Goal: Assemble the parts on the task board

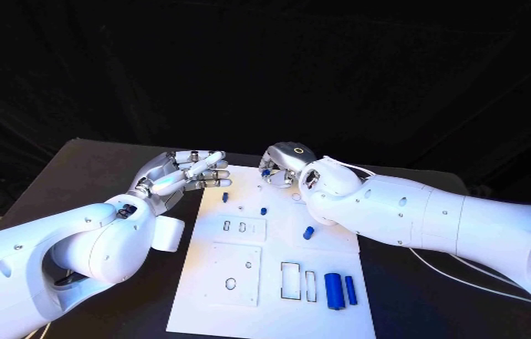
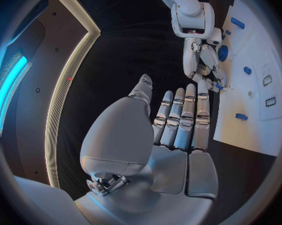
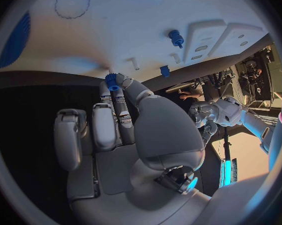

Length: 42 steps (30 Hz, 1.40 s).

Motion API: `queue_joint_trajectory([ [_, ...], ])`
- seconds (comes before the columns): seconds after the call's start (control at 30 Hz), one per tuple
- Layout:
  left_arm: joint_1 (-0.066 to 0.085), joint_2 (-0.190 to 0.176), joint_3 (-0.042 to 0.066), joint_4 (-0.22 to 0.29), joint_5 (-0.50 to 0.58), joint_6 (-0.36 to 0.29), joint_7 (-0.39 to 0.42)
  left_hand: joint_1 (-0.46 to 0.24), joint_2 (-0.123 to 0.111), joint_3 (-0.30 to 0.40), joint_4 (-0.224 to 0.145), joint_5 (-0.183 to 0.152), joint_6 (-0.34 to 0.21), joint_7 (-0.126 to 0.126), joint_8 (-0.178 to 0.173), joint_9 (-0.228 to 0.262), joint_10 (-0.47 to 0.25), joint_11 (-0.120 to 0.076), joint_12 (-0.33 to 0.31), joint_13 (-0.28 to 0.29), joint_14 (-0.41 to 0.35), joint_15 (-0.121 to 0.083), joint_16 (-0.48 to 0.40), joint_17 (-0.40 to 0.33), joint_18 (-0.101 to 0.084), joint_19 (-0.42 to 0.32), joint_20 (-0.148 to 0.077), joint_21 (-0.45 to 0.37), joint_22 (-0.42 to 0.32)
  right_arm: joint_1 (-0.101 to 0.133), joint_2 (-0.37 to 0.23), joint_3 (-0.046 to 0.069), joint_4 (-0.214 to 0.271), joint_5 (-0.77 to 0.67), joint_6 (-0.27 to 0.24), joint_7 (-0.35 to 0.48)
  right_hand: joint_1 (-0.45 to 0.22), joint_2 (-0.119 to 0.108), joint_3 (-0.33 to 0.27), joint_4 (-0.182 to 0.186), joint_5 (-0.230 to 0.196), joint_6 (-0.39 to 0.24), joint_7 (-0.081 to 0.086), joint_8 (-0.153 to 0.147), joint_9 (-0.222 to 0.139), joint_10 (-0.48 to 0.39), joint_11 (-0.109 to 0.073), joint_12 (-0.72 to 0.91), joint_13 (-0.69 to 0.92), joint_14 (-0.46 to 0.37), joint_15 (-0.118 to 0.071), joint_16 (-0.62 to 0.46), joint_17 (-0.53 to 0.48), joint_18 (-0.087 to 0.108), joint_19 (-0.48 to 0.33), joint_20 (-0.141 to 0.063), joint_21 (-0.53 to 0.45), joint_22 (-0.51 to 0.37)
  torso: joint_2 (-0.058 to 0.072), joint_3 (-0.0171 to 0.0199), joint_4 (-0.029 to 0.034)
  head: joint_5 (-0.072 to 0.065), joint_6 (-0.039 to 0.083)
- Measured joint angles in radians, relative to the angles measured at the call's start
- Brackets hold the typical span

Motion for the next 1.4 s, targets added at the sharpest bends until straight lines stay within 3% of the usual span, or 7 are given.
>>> queue_joint_trajectory([
  [0.23, 0.001, 0.0, 0.0, 0.0, 0.0, 0.0, 0.0, 0.0, 0.0, 0.0, 0.0, 0.0, 0.0, 0.0, 0.0, -0.001, 0.0, 0.0, 0.0, 0.0, 0.0, 0.0, 0.0, 0.0, 0.0, 0.0, 0.0, 0.0, -0.001, -0.002, 0.009, -0.001, -0.012, 0.004, 0.005, 0.001, -0.014, -0.014, 0.023, 0.012, -0.002, -0.019, 0.011, -0.017, 0.003, -0.001, -0.001, -0.016, 0.0, 0.0, 0.0, -0.011, -0.026, 0.0, -0.003, 0.003, -0.017, 0.0, 0.001, -0.0008, 0.0012, 0.0, 0.0],
  [0.43, 0.003, 0.0, 0.0, 0.0, 0.0, 0.001, -0.001, 0.0, 0.0, 0.0, 0.0, 0.0, 0.0, 0.0, 0.0, -0.001, 0.0, 0.0, 0.0, 0.0, 0.0, 0.0, 0.0, 0.0, 0.0, 0.0, 0.0, 0.0, -0.001, -0.004, 0.016, -0.001, -0.027, 0.006, 0.012, 0.0, -0.027, -0.035, 0.041, 0.023, -0.029, -0.045, 0.02, -0.028, 0.003, -0.019, -0.015, -0.043, 0.012, -0.002, 0.01, -0.045, -0.072, 0.0, -0.039, 0.017, -0.051, 0.0, 0.001, -0.0013, 0.0018, -0.001, 0.0],
  [0.57, 0.004, 0.0, 0.0, 0.0, 0.001, 0.001, -0.002, 0.0, 0.0, 0.0, 0.0, 0.0, 0.0, 0.0, 0.0, -0.001, 0.0, 0.0, 0.0, 0.0, 0.0, 0.0, 0.0, 0.0, 0.0, 0.0, 0.0, 0.0, -0.001, -0.004, 0.018, -0.002, -0.029, 0.007, 0.019, -0.001, -0.032, -0.048, 0.047, 0.029, -0.041, -0.057, 0.024, -0.032, 0.003, -0.046, -0.003, -0.056, 0.007, -0.002, 0.016, -0.068, -0.105, 0.0, -0.065, 0.021, -0.074, -0.002, 0.002, -0.0013, 0.0017, -0.001, -0.001],
  [0.63, 0.004, 0.0, 0.0, 0.0, 0.001, 0.001, -0.002, 0.0, 0.0, 0.0, 0.0, 0.0, 0.0, 0.0, 0.0, -0.001, 0.0, 0.0, 0.0, 0.0, 0.0, 0.0, 0.0, 0.0, 0.0, 0.0, 0.0, 0.0, -0.001, -0.005, 0.018, -0.002, -0.03, 0.007, 0.021, -0.002, -0.033, -0.06, 0.048, 0.035, -0.049, -0.065, 0.029, -0.032, 0.003, -0.072, 0.002, -0.068, 0.0, -0.007, 0.022, -0.092, -0.136, 0.016, -0.089, 0.024, -0.097, -0.029, 0.002, -0.0014, 0.0016, 0.0, -0.002],
  [0.83, 0.005, -0.002, 0.0, 0.0, 0.001, 0.002, -0.002, 0.0, 0.0, 0.0, 0.0, 0.0, 0.0, 0.0, 0.0, -0.001, 0.0, 0.0, 0.0, 0.0, 0.0, 0.0, 0.0, 0.0, 0.0, 0.0, 0.0, 0.0, -0.001, -0.005, 0.01, -0.002, -0.021, 0.007, 0.022, -0.002, -0.039, -0.09, 0.042, 0.052, -0.056, -0.106, 0.031, -0.032, 0.0, -0.134, 0.011, -0.07, -0.015, -0.02, 0.034, -0.147, -0.205, 0.032, -0.144, 0.032, -0.159, -0.111, 0.002, -0.0016, 0.0012, 0.0, -0.002],
  [1.2, 0.006, -0.011, 0.0, -0.006, 0.001, 0.002, -0.004, 0.0, 0.0, -0.003, -0.003, 0.0, -0.004, 0.004, -0.004, -0.001, 0.0, 0.0, 0.0, -0.001, 0.0, 0.0, -0.004, -0.001, 0.0, 0.0, 0.0, 0.0, -0.002, 0.004, -0.135, 0.007, 0.134, 0.021, 0.014, -0.002, -0.049, -0.112, -0.001, 0.094, -0.036, -0.117, 0.02, -0.032, 0.002, -0.142, 0.008, -0.038, -0.013, -0.02, 0.034, -0.155, -0.222, 0.032, -0.145, 0.033, -0.174, -0.123, 0.002, -0.0008, -0.0031, 0.001, 0.006],
  [1.4, 0.007, -0.015, 0.0, -0.011, 0.003, 0.003, -0.004, 0.0, 0.0, -0.001, -0.005, 0.0, -0.004, 0.004, -0.004, -0.001, 0.0, 0.0, -0.004, -0.001, 0.0, 0.0, -0.004, -0.001, 0.0, 0.0, 0.0, 0.0, -0.002, 0.021, -0.253, 0.02, 0.211, 0.103, 0.018, 0.004, -0.071, -0.135, -0.037, 0.13, 0.012, -0.134, 0.027, -0.032, 0.003, -0.024, -0.008, 0.026, 0.01, -0.005, 0.02, -0.113, -0.16, 0.032, -0.09, 0.022, -0.132, -0.051, 0.001, 0.0018, -0.0102, -0.004, 0.011],
])
